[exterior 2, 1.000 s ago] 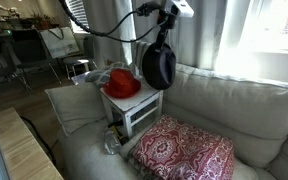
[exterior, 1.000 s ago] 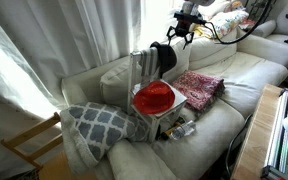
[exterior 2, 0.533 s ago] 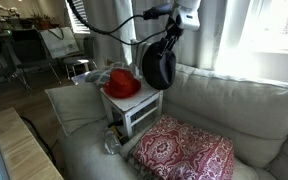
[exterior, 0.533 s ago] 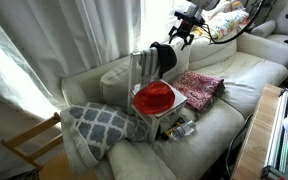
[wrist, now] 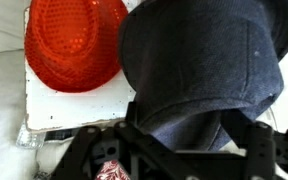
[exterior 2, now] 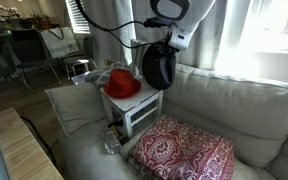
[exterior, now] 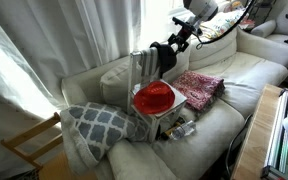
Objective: Put the hats on the seat of the chair then on the sofa
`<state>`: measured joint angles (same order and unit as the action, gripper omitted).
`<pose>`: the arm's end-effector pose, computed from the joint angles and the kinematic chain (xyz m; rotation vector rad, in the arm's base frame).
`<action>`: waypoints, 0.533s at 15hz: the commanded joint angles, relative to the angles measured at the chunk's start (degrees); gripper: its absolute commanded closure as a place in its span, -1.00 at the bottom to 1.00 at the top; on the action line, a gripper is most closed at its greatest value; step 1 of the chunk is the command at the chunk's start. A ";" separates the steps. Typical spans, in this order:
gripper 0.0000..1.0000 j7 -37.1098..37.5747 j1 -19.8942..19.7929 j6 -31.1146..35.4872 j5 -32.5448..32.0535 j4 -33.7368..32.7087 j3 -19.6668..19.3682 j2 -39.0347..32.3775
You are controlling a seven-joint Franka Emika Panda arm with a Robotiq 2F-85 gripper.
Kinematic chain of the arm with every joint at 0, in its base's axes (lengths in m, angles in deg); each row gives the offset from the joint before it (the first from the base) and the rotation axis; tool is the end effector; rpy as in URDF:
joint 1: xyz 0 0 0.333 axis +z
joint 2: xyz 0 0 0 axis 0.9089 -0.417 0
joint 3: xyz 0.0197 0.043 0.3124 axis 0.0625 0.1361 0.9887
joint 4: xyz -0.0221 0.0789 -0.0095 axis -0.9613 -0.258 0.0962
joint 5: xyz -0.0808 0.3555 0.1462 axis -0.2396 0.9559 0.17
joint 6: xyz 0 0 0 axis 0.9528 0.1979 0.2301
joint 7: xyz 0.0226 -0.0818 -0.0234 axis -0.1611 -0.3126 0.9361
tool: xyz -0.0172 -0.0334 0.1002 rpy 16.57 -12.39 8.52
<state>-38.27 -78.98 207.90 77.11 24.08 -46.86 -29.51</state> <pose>0.6363 -0.1936 0.2034 -1.4813 1.9822 0.4303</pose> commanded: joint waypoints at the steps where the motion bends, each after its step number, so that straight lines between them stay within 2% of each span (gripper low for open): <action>1: -0.11 2.96 -0.24 1.37 5.91 -0.97 -0.08 -1.66; 4: 0.39 3.47 0.25 2.45 6.75 -0.45 -1.10 -0.86; 8: 0.95 2.32 0.55 3.74 4.80 0.66 -2.80 1.55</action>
<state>-35.80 -78.95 210.29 82.50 23.86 -48.21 -29.74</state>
